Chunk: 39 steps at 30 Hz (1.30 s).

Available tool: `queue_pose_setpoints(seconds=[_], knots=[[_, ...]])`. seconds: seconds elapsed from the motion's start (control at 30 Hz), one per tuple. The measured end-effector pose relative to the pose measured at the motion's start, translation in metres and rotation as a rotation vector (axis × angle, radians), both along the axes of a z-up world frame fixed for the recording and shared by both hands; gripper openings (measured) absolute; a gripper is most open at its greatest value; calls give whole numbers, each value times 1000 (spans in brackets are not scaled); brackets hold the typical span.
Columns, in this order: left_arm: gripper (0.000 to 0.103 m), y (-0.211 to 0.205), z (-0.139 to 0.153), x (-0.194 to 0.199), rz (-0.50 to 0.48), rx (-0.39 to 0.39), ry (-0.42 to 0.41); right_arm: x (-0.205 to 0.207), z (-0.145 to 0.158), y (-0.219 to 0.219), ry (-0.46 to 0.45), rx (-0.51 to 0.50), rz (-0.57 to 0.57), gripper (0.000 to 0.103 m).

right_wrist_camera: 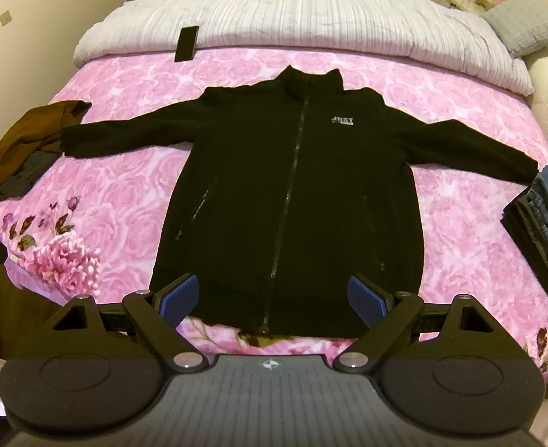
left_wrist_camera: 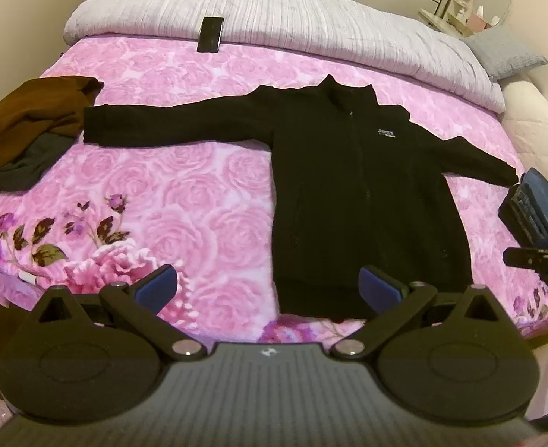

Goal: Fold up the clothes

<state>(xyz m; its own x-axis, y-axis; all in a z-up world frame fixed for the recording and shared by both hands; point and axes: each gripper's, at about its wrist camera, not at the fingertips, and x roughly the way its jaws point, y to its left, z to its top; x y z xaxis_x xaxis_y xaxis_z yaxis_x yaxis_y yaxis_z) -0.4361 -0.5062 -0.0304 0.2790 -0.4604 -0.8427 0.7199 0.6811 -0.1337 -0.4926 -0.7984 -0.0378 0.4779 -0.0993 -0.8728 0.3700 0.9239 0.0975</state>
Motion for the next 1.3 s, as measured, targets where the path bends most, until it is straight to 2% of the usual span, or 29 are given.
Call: queue_pose_setpoints(seconds=[0.23,0.43,0.6,0.7,0.83,0.9,1.0,1.07,1.13,1.3], knots=[[102,6,-15,62,-35,13,5,51,-1,24,-7,-5,-32,89],[102,23,-32,165,-98,36,13,138,-6,74,22,-14,-89,89],[102,46,-35,251,-148,66,9,221,-2,133,14,-10,-61,89],[102,60,-36,302,-137,91,-11,273,5,176,-40,-26,9,89],[102,83,-36,356,-42,107,-31,336,6,227,-77,-17,127,89],[102,93,-37,378,11,94,-14,363,4,247,-99,-4,196,89],[102,94,-39,403,14,92,-17,397,-5,275,-148,15,319,89],[102,94,-40,419,11,92,-21,419,-23,291,-143,37,375,89],[102,95,-42,435,9,92,-25,443,-42,312,-86,47,413,89],[102,91,-48,477,-15,91,-31,473,-55,341,-69,95,389,89]])
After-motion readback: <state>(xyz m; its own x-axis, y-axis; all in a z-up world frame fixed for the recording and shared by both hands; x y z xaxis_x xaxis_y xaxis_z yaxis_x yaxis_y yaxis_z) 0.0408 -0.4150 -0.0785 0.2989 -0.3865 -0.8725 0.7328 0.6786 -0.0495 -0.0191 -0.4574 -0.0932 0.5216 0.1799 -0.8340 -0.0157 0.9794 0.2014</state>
